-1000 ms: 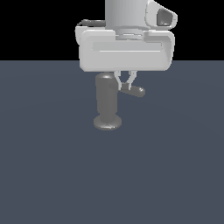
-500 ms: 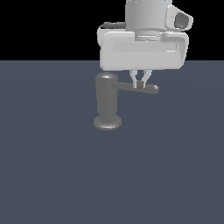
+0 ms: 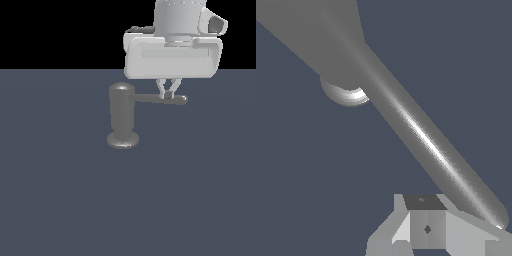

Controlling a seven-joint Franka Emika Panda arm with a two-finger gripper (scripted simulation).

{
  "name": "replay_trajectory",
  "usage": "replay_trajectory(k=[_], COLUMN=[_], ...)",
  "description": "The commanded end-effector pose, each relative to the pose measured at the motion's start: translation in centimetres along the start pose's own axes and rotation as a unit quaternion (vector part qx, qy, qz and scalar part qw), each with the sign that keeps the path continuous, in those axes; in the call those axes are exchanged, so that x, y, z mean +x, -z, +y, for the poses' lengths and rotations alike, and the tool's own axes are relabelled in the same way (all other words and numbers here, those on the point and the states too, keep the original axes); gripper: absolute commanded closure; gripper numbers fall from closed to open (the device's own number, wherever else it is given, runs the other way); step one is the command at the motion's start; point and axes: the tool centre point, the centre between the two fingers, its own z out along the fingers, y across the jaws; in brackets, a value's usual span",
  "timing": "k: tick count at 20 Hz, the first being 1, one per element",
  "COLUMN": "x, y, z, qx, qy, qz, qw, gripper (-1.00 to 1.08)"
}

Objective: Turn on the faucet by rotating a designated handle.

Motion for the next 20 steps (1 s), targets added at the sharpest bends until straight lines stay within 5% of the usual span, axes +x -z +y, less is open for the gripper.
replay_trajectory(k=[1,20], x=[0.9,5.4], y=[-0.2,-0.8], z=[0.6,5.1], qx=[-0.001,0.0], qy=[0.0,-0.007], qz=[0.001,-0.005], qw=[1.0,1.0], gripper=[1.08,1.08])
